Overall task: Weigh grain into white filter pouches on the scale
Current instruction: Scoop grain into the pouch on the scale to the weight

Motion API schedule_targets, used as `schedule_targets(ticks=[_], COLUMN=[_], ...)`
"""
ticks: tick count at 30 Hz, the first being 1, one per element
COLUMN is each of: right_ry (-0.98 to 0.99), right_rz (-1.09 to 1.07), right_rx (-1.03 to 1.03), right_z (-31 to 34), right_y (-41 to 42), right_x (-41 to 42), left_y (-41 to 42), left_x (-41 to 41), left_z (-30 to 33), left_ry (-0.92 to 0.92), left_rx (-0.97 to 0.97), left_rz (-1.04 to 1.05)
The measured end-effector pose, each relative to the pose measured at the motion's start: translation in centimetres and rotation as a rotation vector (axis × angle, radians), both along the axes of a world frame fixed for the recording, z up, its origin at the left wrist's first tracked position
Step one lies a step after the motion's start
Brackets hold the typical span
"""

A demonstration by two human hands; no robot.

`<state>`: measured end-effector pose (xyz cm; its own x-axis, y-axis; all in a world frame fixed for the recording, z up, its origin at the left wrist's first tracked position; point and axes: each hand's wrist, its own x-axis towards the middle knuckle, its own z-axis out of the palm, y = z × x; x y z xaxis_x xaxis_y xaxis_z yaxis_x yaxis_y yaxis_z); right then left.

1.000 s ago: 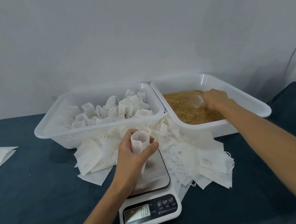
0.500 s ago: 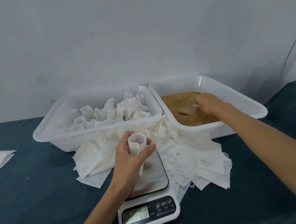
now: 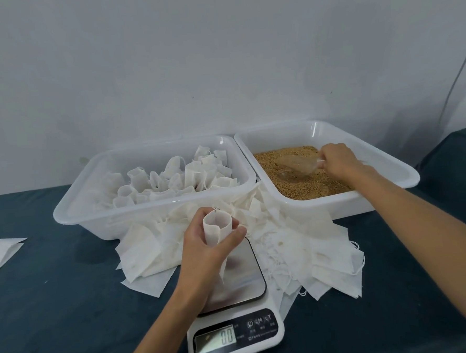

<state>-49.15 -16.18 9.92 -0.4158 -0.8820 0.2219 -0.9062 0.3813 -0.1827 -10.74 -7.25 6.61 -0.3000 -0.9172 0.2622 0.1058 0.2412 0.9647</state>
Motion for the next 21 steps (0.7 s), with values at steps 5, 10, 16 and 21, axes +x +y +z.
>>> schedule_targets(ticks=[5, 10, 16, 21], right_ry=[-0.025, -0.029, -0.11, -0.258], right_rz=[-0.006, -0.005, 0.096, 0.318], right_rx=[-0.007, -0.016, -0.101, -0.191], right_z=[0.0, 0.1, 1.2, 2.6], right_y=[0.0, 0.2, 1.4, 3.8], right_x=[-0.1, 0.1, 1.4, 5.2], left_y=[0.1, 0.2, 0.3, 0.7], left_x=[0.1, 0.0, 0.0, -0.3], left_z=[0.1, 0.2, 0.1, 0.1], left_ry=[-0.001, -0.007, 0.004, -0.005], left_rx=[0.013, 0.025, 0.044, 0.052], left_rz=[-0.006, -0.01, -0.017, -0.043])
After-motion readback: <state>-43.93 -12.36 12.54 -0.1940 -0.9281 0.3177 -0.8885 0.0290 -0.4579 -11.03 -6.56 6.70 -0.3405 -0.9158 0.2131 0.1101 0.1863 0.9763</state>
